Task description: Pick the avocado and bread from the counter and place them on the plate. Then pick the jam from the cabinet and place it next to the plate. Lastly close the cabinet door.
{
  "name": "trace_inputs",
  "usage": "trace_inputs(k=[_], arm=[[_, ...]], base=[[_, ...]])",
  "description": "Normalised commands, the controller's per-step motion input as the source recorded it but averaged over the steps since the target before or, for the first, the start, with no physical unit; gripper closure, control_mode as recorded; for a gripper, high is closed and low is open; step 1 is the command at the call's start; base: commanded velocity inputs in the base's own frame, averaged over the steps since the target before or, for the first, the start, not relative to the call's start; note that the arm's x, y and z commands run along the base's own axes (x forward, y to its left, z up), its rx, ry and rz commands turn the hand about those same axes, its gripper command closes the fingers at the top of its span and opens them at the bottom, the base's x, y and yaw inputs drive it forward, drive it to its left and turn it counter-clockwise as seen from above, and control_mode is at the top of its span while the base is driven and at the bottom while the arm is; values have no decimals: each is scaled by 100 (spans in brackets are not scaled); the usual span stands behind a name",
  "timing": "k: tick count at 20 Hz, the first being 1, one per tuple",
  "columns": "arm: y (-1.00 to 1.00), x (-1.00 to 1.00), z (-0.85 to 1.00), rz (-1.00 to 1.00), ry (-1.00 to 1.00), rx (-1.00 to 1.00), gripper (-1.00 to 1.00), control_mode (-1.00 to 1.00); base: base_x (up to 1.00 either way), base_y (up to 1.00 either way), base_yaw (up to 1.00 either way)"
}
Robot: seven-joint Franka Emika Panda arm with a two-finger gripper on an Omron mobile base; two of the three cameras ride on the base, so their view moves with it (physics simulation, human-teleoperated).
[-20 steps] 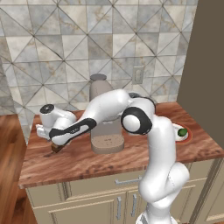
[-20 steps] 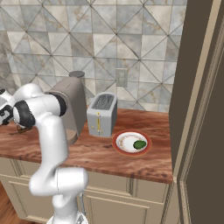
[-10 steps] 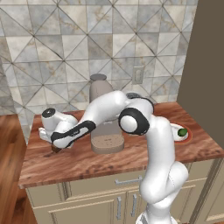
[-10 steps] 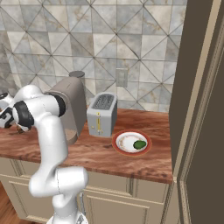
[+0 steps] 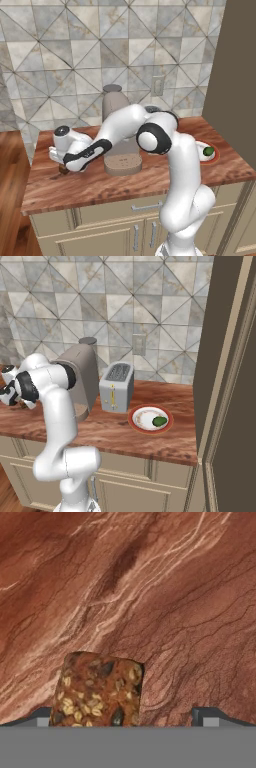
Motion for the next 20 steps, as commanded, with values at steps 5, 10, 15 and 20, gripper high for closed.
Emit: trace_inputs(k=[5, 10, 15, 20], arm=[[0, 0, -4, -4, 0, 0, 100, -100], [-19, -11, 0, -3, -4, 4, 100, -100], [-34, -39, 23, -1, -12, 10, 100, -100], [-36, -52, 46, 0, -10, 7, 100, -100]], base=[[0, 0, 0], [0, 0, 0], [0, 0, 0], [0, 0, 0]])
